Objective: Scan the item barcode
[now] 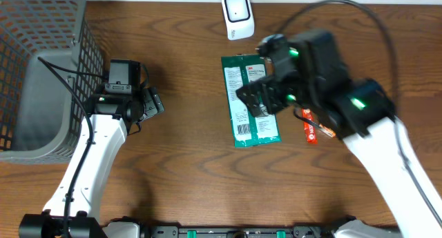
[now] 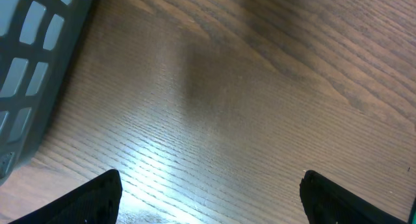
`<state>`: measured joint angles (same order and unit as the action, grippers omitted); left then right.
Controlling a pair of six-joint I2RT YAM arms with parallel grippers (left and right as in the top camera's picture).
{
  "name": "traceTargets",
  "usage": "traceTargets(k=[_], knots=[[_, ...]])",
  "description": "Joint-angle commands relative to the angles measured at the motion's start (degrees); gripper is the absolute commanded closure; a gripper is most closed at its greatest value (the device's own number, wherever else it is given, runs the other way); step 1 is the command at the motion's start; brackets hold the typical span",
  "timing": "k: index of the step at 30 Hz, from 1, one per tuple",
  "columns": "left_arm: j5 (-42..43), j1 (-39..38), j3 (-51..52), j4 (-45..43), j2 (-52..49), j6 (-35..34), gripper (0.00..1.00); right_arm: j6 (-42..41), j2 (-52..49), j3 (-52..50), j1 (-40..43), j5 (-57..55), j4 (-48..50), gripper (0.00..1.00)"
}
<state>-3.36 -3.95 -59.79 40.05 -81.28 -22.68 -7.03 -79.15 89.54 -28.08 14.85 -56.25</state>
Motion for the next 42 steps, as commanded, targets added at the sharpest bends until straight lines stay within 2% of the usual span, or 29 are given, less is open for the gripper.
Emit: traceTargets(k=[1, 15, 28, 35, 40, 42], knots=[[-0.1, 0.2, -0.4, 0.0, -0.4, -0.5, 0.12, -0.4, 6.8, 0.4, 2.4, 0.0, -0.1, 0.01], [-0.1, 0.2, -0.4, 0.0, -0.4, -0.5, 0.12, -0.4, 27.1, 0.3, 17.0, 0.0, -0.1, 0.01], [-0.1, 0.2, -0.4, 0.0, -0.4, -0.5, 0.12, -0.4, 40.9, 0.2, 17.2, 0.0, -1.5, 0.01], [-0.1, 0.2, -0.4, 0.0, -0.4, -0.5, 0.12, -0.4, 46.3, -0.6, 17.3, 0.0, -10.1, 0.01], [-0.1, 0.2, -0.4, 0.0, -0.4, -0.5, 0.12, -0.4, 51.0, -6.2, 18.1, 0.0, -15.5, 0.01], [-0.1, 0.2, -0.4, 0.0, -0.4, -0.5, 0.12, 2.2, 53.0, -9.8, 18.7, -0.5, -17.4, 0.01]])
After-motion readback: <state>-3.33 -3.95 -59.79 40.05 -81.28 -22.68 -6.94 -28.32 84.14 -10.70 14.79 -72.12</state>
